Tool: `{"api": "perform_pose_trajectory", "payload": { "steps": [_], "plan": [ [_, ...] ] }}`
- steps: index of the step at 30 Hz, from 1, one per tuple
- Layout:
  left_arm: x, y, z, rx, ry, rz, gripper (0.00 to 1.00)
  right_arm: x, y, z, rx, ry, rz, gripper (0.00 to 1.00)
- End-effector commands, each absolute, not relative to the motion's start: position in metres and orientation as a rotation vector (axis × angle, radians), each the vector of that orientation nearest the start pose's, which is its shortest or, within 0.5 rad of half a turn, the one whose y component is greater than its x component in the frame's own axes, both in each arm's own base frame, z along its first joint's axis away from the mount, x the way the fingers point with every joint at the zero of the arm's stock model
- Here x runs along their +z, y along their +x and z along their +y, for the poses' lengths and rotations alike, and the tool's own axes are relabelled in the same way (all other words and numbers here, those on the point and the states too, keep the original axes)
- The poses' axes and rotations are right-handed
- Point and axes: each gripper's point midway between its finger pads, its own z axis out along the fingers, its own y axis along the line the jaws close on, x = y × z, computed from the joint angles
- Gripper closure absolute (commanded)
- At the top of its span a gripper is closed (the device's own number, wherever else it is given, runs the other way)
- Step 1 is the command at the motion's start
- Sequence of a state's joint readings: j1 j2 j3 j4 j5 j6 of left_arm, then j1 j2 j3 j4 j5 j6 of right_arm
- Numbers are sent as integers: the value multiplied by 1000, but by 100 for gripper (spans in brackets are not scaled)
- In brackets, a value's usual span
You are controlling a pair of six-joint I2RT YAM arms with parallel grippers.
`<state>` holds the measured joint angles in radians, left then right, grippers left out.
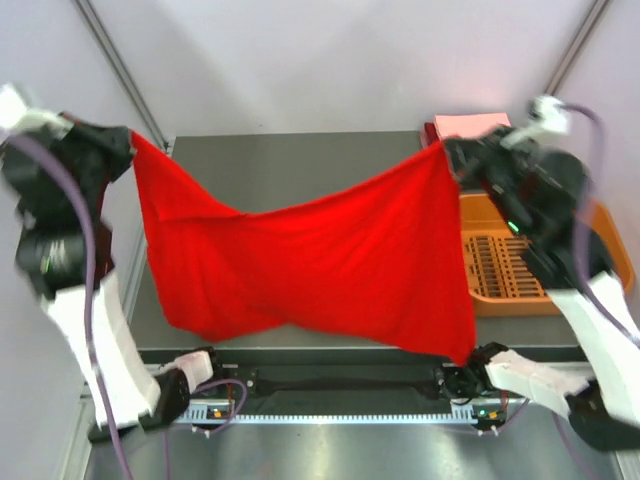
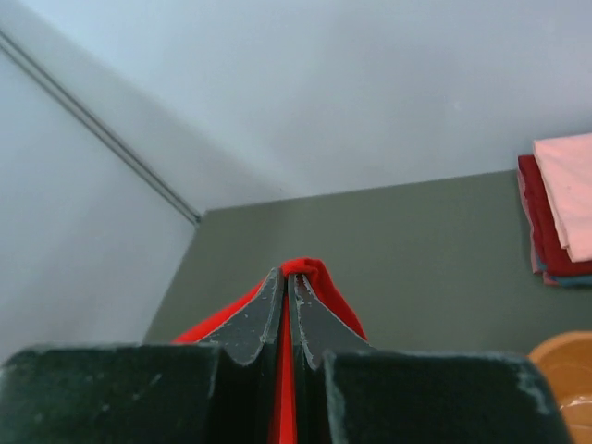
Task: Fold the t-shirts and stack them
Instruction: Flatten the tshirt out
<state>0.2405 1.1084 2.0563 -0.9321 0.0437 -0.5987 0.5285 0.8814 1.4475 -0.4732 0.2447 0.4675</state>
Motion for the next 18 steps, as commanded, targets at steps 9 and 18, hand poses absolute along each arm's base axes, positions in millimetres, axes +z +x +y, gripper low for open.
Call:
{"api": "perform_pose_trajectory", "payload": {
  "steps": [9, 18],
  "plan": [
    [506, 476, 83, -375, -694, 1521, 100, 544, 449, 212, 424, -14, 1359, 100],
    [625, 454, 74, -691, -597, 1152, 100, 622, 456, 168, 221, 11, 1110, 100]
  ]
}}
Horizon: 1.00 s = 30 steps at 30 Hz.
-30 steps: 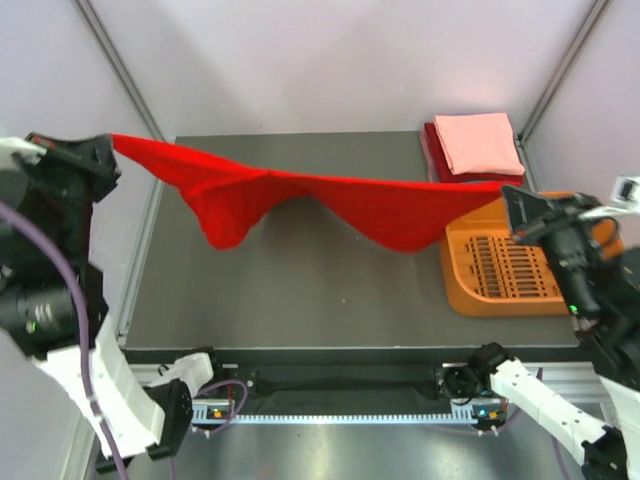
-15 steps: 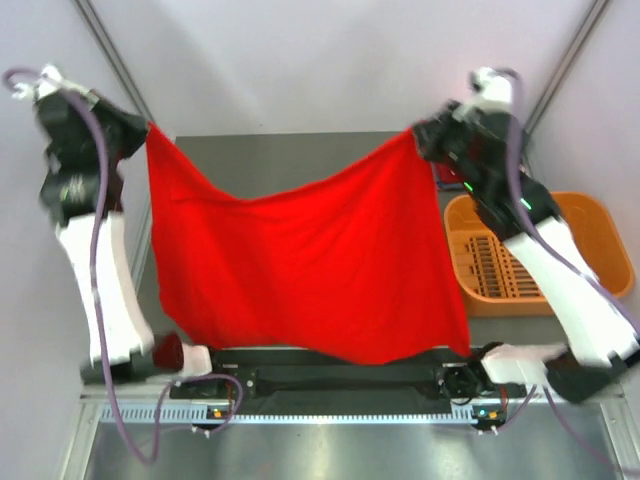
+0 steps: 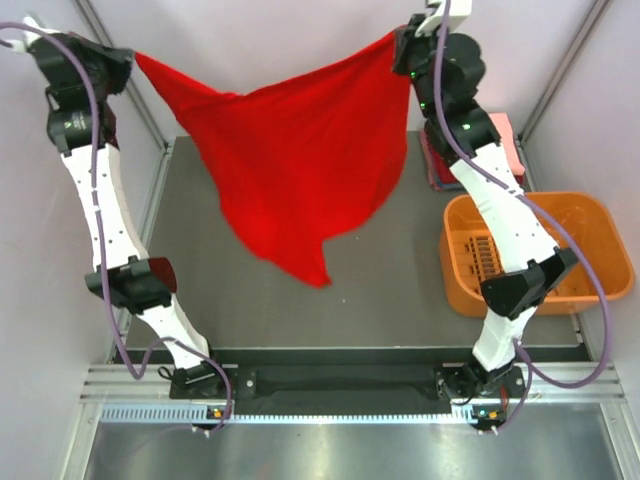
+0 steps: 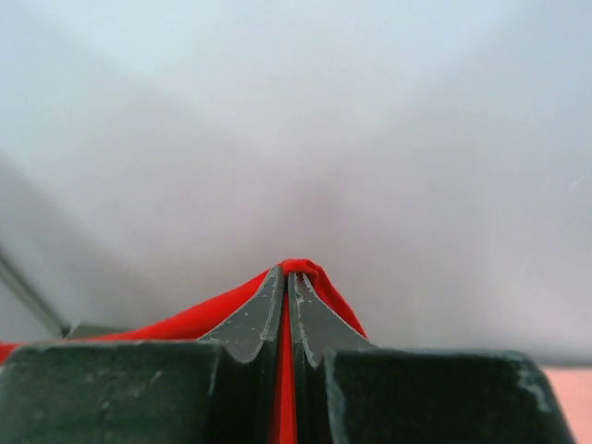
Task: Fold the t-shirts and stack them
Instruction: Flatten the tshirt out
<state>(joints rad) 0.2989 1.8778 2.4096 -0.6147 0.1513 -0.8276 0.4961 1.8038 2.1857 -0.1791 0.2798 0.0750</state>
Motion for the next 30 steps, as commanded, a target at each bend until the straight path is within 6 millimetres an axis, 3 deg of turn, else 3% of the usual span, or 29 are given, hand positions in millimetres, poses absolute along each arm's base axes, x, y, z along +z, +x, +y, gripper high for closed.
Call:
{"api": "perform_pose_trajectory", "payload": {
  "steps": [1, 3, 4, 6, 7, 9, 10, 11, 12, 13, 14, 15, 16, 17, 18, 19, 20, 21, 22, 23, 25, 26, 27, 30],
  "plan": [
    [631, 449, 73, -718, -583, 1142, 100, 619, 456, 167, 203, -11, 1117, 100],
    [641, 436, 66, -722, -533, 1136, 100, 615, 453, 162, 177, -23, 1138, 100],
    [642, 430, 66, -688, -507, 1142, 100, 592, 458, 164, 162, -37, 1185, 100],
    [637, 413, 58, -663, -479, 1161, 100, 599, 437, 154, 183, -23, 1142, 100],
    [622, 403, 55, -641, -479, 1195, 100, 578, 431, 155, 196, -40, 1174, 100],
    [603, 390, 51, -625, -491, 1234, 100, 557, 426, 154, 201, -49, 1216, 100],
    [592, 382, 49, -614, -500, 1256, 100, 523, 430, 157, 199, -64, 1283, 100],
    [569, 364, 44, -595, -522, 1295, 100, 523, 416, 150, 201, -56, 1280, 100],
    [551, 352, 41, -580, -548, 1335, 100, 510, 412, 147, 196, -46, 1303, 100],
    [534, 341, 47, -530, -604, 1347, 100, 473, 413, 148, 215, -30, 1374, 100],
    [502, 322, 46, -500, -658, 1381, 100, 473, 398, 143, 240, -18, 1365, 100],
    [482, 313, 54, -443, -722, 1410, 100, 457, 393, 143, 254, -18, 1400, 100],
    [442, 300, 55, -392, -815, 1519, 100, 421, 390, 151, 296, -26, 1477, 100],
    [397, 301, 65, -331, -901, 1590, 100, 412, 379, 151, 323, -27, 1500, 100],
    [372, 300, 65, -317, -925, 1631, 100, 393, 374, 157, 362, -43, 1543, 100],
    [348, 297, 68, -303, -986, 1650, 100, 343, 367, 163, 396, -38, 1658, 100],
    [301, 289, 67, -285, -1054, 1714, 100, 328, 357, 165, 433, -39, 1685, 100],
    [282, 283, 71, -255, -1095, 1729, 100, 310, 348, 174, 487, -69, 1721, 100],
    [263, 277, 75, -221, -1150, 1735, 100, 268, 339, 176, 499, -59, 1809, 100],
    [231, 262, 78, -165, -1216, 1772, 100, 253, 330, 181, 515, -65, 1842, 100],
    [203, 242, 94, -29, -1312, 1752, 100, 202, 307, 193, 518, -102, 1973, 100],
    [194, 236, 97, 7, -1340, 1753, 100, 187, 298, 197, 513, -131, 2010, 100],
    [189, 230, 102, 48, -1367, 1740, 100, 165, 290, 192, 462, -131, 2063, 100],
    [167, 227, 98, 37, -1398, 1758, 100, 134, 268, 193, 438, -133, 2144, 100]
  ]
}}
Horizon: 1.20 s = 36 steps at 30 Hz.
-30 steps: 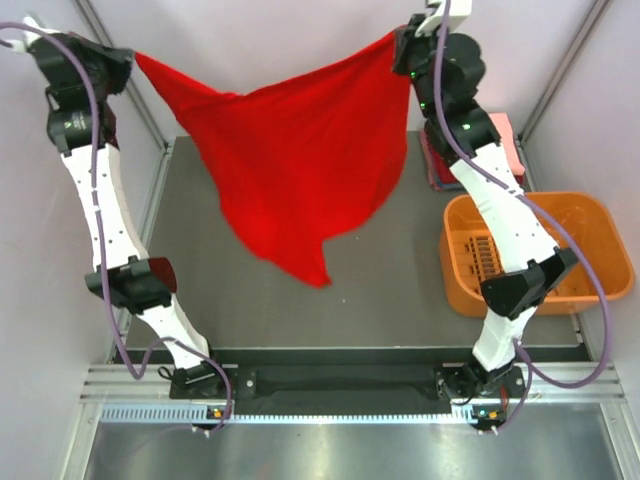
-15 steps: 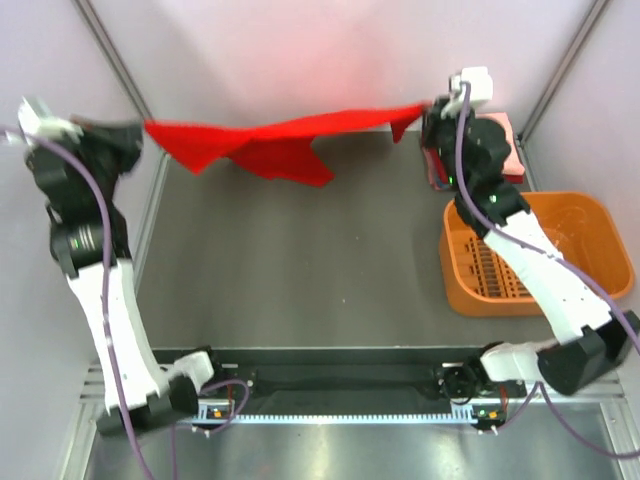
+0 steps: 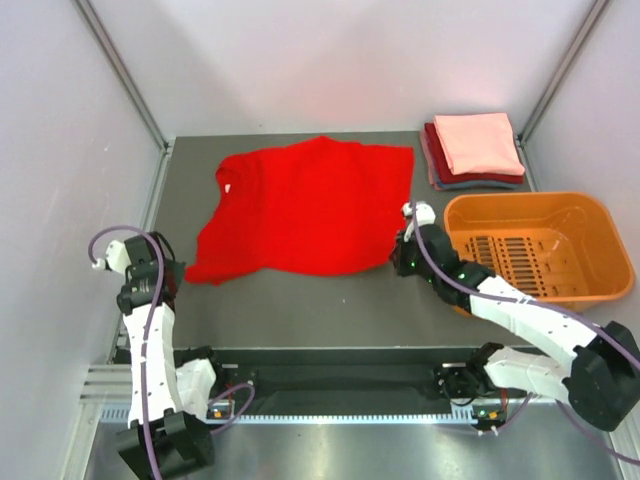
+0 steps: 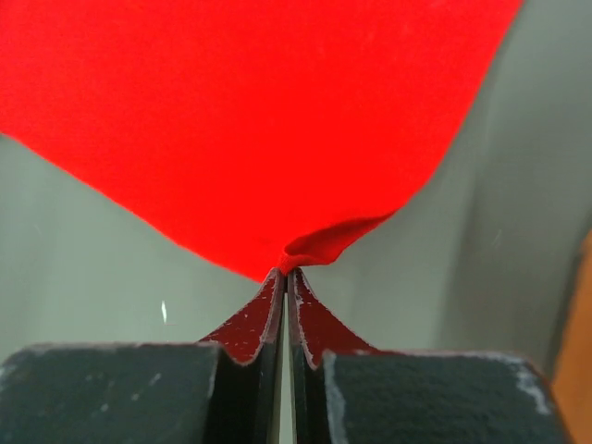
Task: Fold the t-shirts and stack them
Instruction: Flatten the tshirt out
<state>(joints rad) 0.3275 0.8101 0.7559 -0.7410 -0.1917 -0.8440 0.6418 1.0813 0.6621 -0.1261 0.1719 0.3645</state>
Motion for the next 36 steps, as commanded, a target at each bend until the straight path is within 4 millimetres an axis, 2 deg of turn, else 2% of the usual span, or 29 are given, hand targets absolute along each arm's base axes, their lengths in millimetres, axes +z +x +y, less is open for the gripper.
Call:
{"api": "perform_pose_trajectory", "payload": {
  "steps": [1, 5, 6, 9, 10, 11, 12, 13, 14, 15, 16, 17, 18, 19, 20, 21, 22, 23, 24, 25, 26, 27, 30, 31, 32, 33, 36],
  "plan": [
    [155, 223, 96, 36, -1429, 1766, 100, 131, 264, 194, 441, -135, 2151, 100],
    [137, 217, 95, 50, -1445, 1782, 100, 121, 254, 175, 348, -102, 2187, 100],
    [139, 218, 95, 46, -1436, 1775, 100, 121, 254, 169, 328, -70, 2186, 100],
    [161, 222, 100, 57, -1370, 1738, 100, 130, 249, 165, 331, -49, 2179, 100],
    [184, 231, 101, 40, -1302, 1719, 100, 138, 249, 165, 340, -44, 2164, 100],
    [198, 236, 100, 22, -1267, 1711, 100, 142, 248, 164, 339, -45, 2167, 100],
    [214, 241, 99, 1, -1226, 1704, 100, 161, 253, 165, 356, -20, 2130, 100],
    [247, 247, 96, -28, -1155, 1684, 100, 174, 254, 165, 364, -8, 2108, 100],
    [265, 252, 89, -80, -1116, 1682, 100, 190, 253, 162, 375, 2, 2079, 100],
    [283, 256, 83, -123, -1083, 1670, 100, 223, 257, 164, 410, 23, 2015, 100],
    [324, 260, 78, -173, -1023, 1617, 100, 241, 257, 164, 429, 29, 1982, 100],
    [346, 264, 66, -252, -965, 1604, 100, 263, 255, 161, 450, 34, 1939, 100],
    [368, 264, 61, -289, -936, 1574, 100, 302, 255, 160, 488, 41, 1864, 100],
    [417, 261, 52, -348, -870, 1499, 100, 324, 252, 157, 507, 50, 1819, 100],
    [441, 257, 44, -385, -832, 1469, 100, 341, 250, 153, 517, 54, 1790, 100],
    [464, 252, 35, -433, -797, 1441, 100, 379, 245, 149, 552, 63, 1712, 100],
    [513, 237, 28, -457, -731, 1351, 100, 399, 238, 143, 577, 69, 1666, 100],
    [535, 227, 23, -473, -702, 1311, 100, 418, 233, 140, 601, 74, 1621, 100],
    [557, 218, 19, -483, -673, 1264, 100, 450, 222, 133, 646, 73, 1547, 100],
    [597, 196, 11, -505, -626, 1170, 100, 470, 210, 126, 683, 76, 1488, 100],
    [613, 185, 10, -509, -623, 1123, 100, 498, 197, 119, 728, 73, 1419, 100],
    [641, 164, 4, -541, -611, 1039, 100, 511, 188, 113, 747, 72, 1381, 100],
    [680, 132, -10, -637, -587, 920, 100, 554, 156, 86, 810, 99, 1250, 100],
    [698, 109, -21, -676, -539, 861, 100, 563, 145, 77, 822, 103, 1216, 100],
    [708, 101, -27, -707, -511, 827, 100, 573, 136, 68, 826, 108, 1185, 100],
    [722, 87, -35, -760, -476, 771, 100, 576, 131, 63, 825, 117, 1179, 100],
    [734, 78, -43, -804, -441, 753, 100, 575, 123, 47, 795, 145, 1169, 100]
  ]
}}
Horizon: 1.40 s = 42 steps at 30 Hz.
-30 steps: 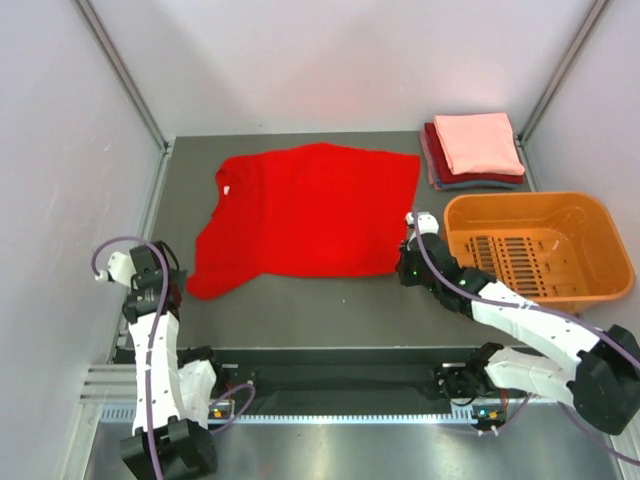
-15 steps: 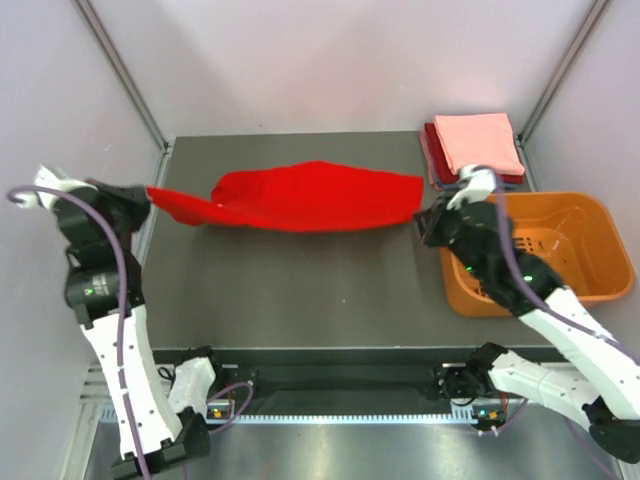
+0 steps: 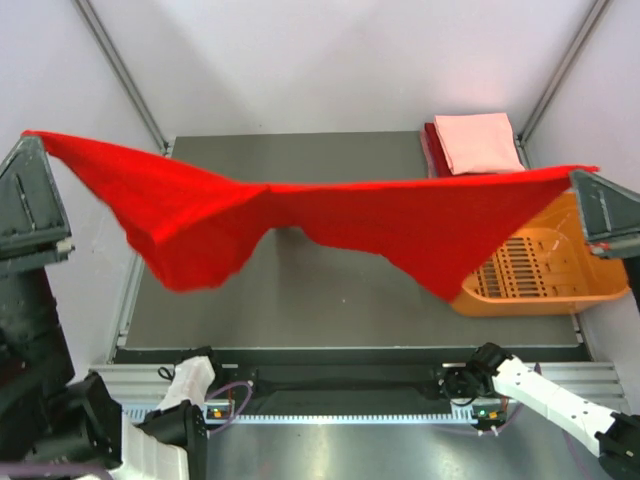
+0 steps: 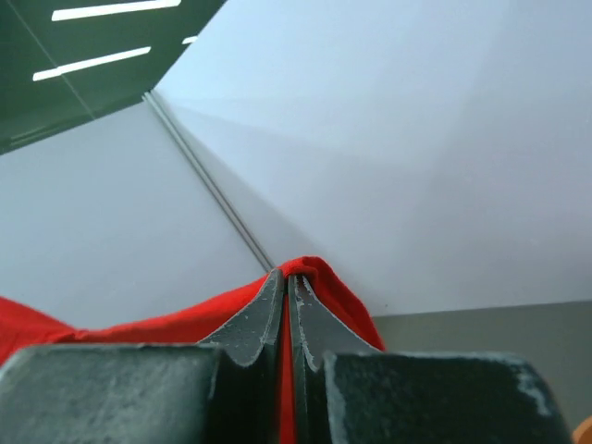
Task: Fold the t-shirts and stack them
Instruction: Flatten the tshirt out
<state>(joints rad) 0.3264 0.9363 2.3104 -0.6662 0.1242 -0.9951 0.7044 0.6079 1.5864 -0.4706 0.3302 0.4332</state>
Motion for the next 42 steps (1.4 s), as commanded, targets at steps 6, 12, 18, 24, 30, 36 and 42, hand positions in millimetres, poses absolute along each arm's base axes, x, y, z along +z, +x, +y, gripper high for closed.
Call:
{"api": "perform_pose_trajectory", "payload": {
  "steps": [6, 12, 18, 24, 30, 36, 42],
  "plan": [
    [723, 107, -35, -807, -478, 799, 100, 571, 138, 54, 712, 98, 1204, 100],
    [685, 201, 7, -675, -581, 939, 100, 553, 205, 112, 599, -6, 1312, 100],
    [610, 333, 39, -711, -663, 1125, 100, 524, 330, 171, 379, -27, 1414, 100],
    [562, 465, 36, -690, -672, 1299, 100, 528, 457, 183, 418, 20, 1448, 100],
    [598, 523, 53, -796, -617, 1186, 100, 604, 488, 153, 464, 21, 1225, 100],
    [668, 450, 46, -721, -464, 980, 100, 636, 469, 89, 379, 62, 1118, 100],
    [640, 384, 27, -659, -438, 1050, 100, 539, 453, 80, 448, 74, 1303, 100]
  ]
}}
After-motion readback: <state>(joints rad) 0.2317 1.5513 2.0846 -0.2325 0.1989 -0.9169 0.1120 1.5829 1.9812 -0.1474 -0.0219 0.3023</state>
